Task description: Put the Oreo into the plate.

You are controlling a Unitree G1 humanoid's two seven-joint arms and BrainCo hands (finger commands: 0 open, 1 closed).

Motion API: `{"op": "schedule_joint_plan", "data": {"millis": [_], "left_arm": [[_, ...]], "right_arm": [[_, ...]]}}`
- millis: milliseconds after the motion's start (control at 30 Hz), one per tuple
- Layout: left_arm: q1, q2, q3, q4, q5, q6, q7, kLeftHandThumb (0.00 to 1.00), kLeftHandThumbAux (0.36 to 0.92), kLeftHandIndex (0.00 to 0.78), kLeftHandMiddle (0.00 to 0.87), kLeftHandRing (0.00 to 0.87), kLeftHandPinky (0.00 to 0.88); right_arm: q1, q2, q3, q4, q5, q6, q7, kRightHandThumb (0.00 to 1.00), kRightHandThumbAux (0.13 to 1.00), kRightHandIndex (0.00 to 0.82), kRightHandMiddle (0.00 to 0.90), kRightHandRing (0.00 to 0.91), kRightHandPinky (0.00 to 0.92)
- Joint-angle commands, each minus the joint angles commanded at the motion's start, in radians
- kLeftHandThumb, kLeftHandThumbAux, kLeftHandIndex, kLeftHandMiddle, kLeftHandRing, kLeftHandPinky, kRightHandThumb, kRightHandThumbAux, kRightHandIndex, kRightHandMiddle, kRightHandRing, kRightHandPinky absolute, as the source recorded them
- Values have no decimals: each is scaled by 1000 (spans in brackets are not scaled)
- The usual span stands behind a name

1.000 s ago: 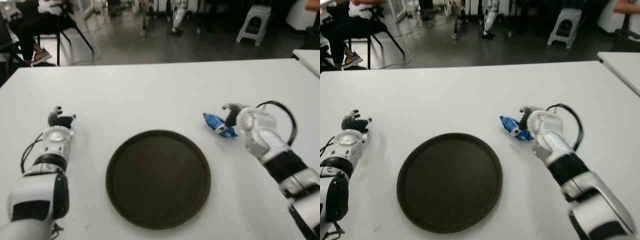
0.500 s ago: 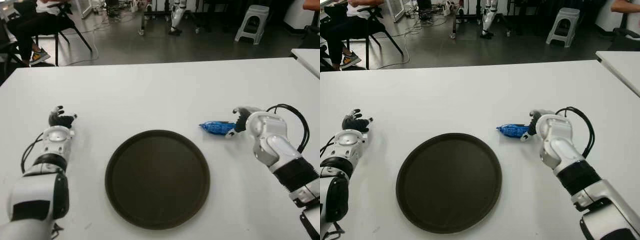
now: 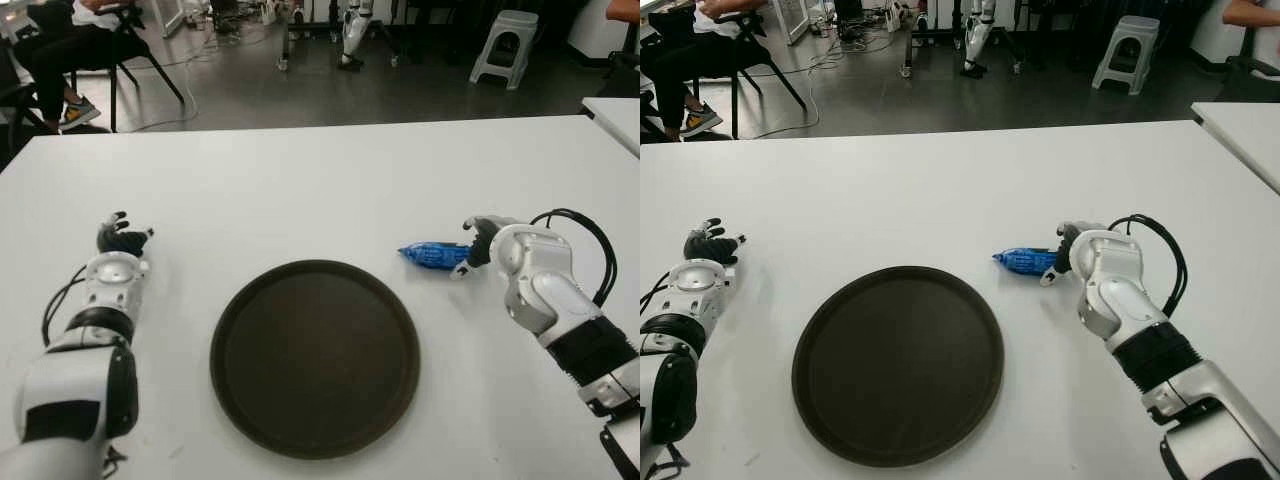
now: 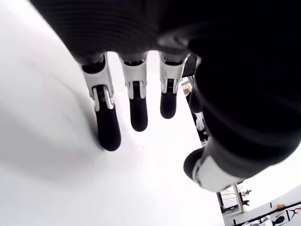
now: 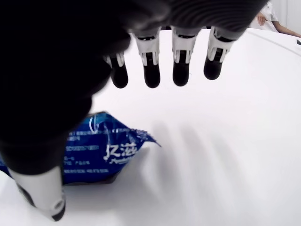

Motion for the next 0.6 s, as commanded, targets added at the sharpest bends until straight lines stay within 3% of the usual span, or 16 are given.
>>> {"op": "schedule_joint_plan", "data": {"millis": [600], "left_arm": [[1, 2, -5, 0, 4, -1, -6, 301, 779, 104, 137, 165, 177]], "right_arm": [[-18, 25, 2, 15, -3, -8, 3, 0, 733, 82, 116, 70, 0]]}}
